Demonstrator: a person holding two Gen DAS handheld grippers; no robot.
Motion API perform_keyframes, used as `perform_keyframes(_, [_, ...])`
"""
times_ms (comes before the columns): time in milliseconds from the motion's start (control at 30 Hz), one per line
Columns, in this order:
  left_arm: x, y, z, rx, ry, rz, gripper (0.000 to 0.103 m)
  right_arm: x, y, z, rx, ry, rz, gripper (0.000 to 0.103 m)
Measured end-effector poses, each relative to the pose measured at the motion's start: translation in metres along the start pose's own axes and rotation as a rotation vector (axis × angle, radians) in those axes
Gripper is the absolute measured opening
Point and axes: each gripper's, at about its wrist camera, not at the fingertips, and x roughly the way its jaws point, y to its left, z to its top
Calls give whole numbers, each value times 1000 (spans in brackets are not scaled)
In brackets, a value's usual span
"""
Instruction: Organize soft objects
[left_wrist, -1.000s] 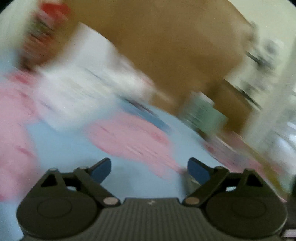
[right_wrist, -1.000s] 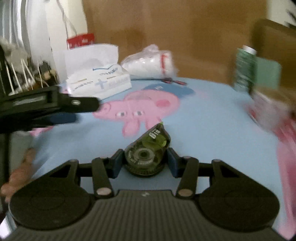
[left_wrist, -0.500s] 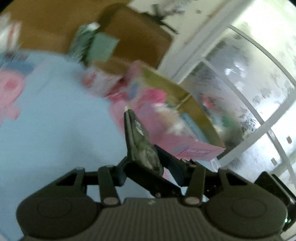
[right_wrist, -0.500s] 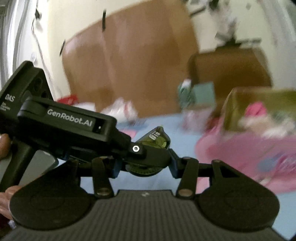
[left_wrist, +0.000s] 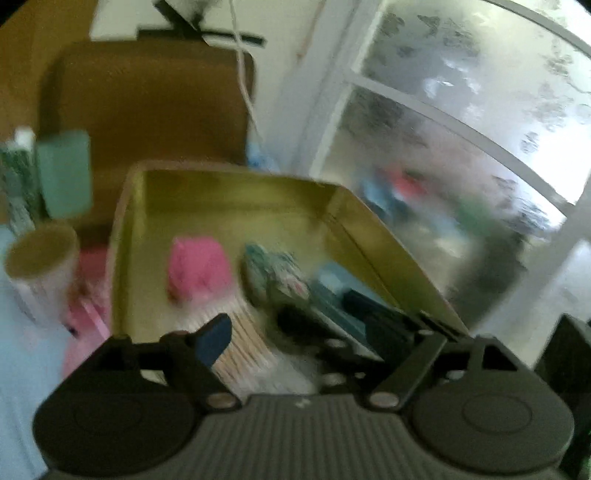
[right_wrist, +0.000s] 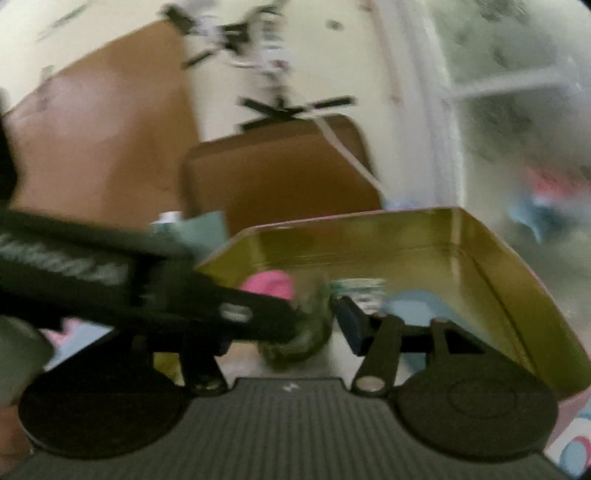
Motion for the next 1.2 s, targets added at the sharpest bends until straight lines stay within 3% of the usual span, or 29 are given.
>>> perform_keyframes(67, [-6,7,1,-28,-19,-20,89,-6,-11,-1,49,-26,21,63])
perform_keyframes(267, [-33,13,-3,-56,-69,81,90,-63,-18,-27,125,-118,32,63])
perform_keyframes(500, [-67,-20,-28,79,-111,263,103,-113,-26,-32,259,-182,-3,65])
perform_keyframes(767, [-109,-36,-73,118,-57,322,103,-147,-10,-45,354,-124,21,77])
perform_keyframes(1000, [-150,-48,-107,172,-128,408,103,-163,12,-55,393,-60,67,83])
perform_keyframes(1100, [-165,-47,-116,169,-140,408,103,-168,21,-53,396,-39,93,93])
perform_keyframes(1200, [-175,-45,-123,145,-131,405,103,-173,31,-54,370,-24,124,94])
